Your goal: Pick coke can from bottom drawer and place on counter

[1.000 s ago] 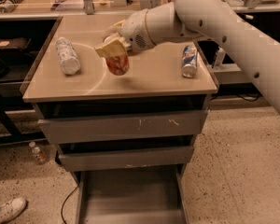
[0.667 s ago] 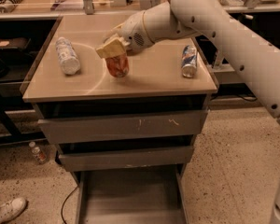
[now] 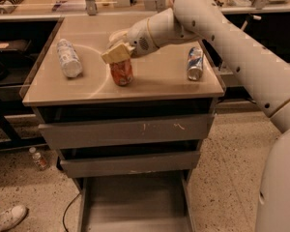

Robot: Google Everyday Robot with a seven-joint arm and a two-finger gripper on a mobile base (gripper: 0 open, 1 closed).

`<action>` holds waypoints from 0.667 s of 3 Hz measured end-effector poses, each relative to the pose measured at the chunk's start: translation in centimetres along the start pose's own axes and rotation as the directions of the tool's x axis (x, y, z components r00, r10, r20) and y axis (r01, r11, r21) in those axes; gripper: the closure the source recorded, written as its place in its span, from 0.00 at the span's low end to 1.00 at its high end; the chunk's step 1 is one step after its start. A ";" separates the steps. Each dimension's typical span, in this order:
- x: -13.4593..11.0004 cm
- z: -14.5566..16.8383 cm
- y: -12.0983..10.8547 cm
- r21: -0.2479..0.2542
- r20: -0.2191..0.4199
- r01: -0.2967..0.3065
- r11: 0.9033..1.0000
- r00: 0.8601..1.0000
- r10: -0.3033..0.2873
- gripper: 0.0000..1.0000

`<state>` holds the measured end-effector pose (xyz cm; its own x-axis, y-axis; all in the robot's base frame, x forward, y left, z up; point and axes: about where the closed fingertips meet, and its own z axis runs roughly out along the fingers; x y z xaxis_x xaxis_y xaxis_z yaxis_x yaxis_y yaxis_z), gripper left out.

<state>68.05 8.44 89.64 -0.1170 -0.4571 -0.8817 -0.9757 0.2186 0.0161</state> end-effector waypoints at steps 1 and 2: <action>-0.4 -0.2 0.0 0.000 0.000 0.000 1.000 1.000 0.000 1.00; -0.4 -0.2 0.0 0.000 0.000 0.000 1.000 1.000 0.000 0.81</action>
Offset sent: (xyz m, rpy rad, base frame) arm 0.0000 0.0000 0.0046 0.0000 0.0000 0.0000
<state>68.05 8.44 90.12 -0.1170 -0.4571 -0.8817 -0.9757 0.2186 0.0161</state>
